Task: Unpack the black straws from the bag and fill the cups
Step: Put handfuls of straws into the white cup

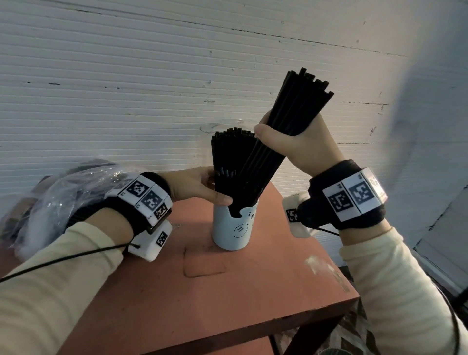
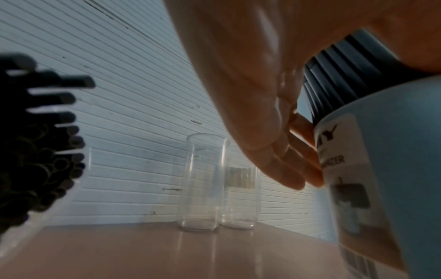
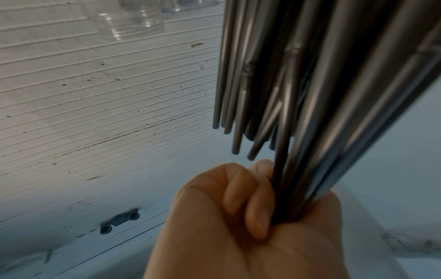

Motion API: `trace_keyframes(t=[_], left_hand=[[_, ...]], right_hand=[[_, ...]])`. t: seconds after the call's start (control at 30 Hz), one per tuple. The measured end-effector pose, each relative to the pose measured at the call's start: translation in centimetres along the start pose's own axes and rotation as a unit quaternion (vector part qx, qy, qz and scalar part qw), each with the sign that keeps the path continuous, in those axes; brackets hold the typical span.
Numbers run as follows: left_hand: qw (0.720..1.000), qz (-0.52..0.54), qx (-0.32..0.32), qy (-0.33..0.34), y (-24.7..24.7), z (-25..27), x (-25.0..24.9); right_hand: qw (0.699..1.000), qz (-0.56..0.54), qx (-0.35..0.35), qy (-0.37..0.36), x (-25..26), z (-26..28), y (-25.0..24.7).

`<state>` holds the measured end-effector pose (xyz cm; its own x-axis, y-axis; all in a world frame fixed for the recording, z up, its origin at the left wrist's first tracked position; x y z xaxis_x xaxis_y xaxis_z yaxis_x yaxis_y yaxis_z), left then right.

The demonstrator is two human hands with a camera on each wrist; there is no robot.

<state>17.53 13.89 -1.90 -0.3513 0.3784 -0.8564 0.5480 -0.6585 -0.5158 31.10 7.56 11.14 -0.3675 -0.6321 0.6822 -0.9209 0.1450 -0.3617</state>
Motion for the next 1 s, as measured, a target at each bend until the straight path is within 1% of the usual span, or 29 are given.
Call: trace_keyframes(t=[0.27, 0.4, 0.63, 0.7, 0.8, 0.83, 0.9, 0.93, 1.0], left_hand=[[0.997, 0.077, -0.006, -0.011, 0.7, -0.6, 0.9], [0.997, 0.075, 0.022, -0.012, 1.5, -0.4, 0.5], [0.994, 0.101, 0.037, -0.006, 2.1, -0.1, 0.2], [0.994, 0.102, 0.031, -0.007, 2.0, -0.2, 0.1], [0.99, 0.136, 0.02, -0.016, 1.4, -0.2, 0.5], [0.991, 0.13, 0.027, -0.018, 1.5, -0.1, 0.3], [0.997, 0.067, 0.043, -0.017, 2.0, 0.2, -0.1], [0.998, 0.034, 0.041, -0.018, 2.1, 0.2, -0.1], [1.0, -0.02, 0.011, -0.015, 1.8, 0.0, -0.2]], right_hand=[[1.0, 0.012, 0.025, -0.001, 0.1, 0.0, 1.0], [1.0, 0.013, 0.028, 0.002, 0.1, 0.0, 1.2], [0.999, 0.016, 0.032, 0.009, -0.3, -0.2, 1.1], [0.999, 0.021, 0.031, 0.008, -0.2, -0.3, 1.1], [0.998, 0.037, 0.042, 0.005, -0.4, -0.3, 1.6], [0.998, 0.04, 0.046, 0.006, -0.6, -0.3, 1.9], [0.998, 0.036, 0.051, 0.009, -0.7, -0.3, 2.3], [0.998, 0.034, 0.053, 0.009, -0.7, -0.4, 2.5], [0.997, 0.041, 0.057, 0.014, -0.7, -0.5, 3.1]])
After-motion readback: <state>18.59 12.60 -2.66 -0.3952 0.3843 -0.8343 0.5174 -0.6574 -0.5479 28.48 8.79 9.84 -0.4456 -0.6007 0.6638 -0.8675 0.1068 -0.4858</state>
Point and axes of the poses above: each hand's wrist, its own z-axis away from the middle knuckle, its own y-axis out of the palm, x = y × z, the point moved 8 cm from there along -z, towards the middle knuckle, and after that the axes turned 6 degrees about -z, right-handed, at the moved point
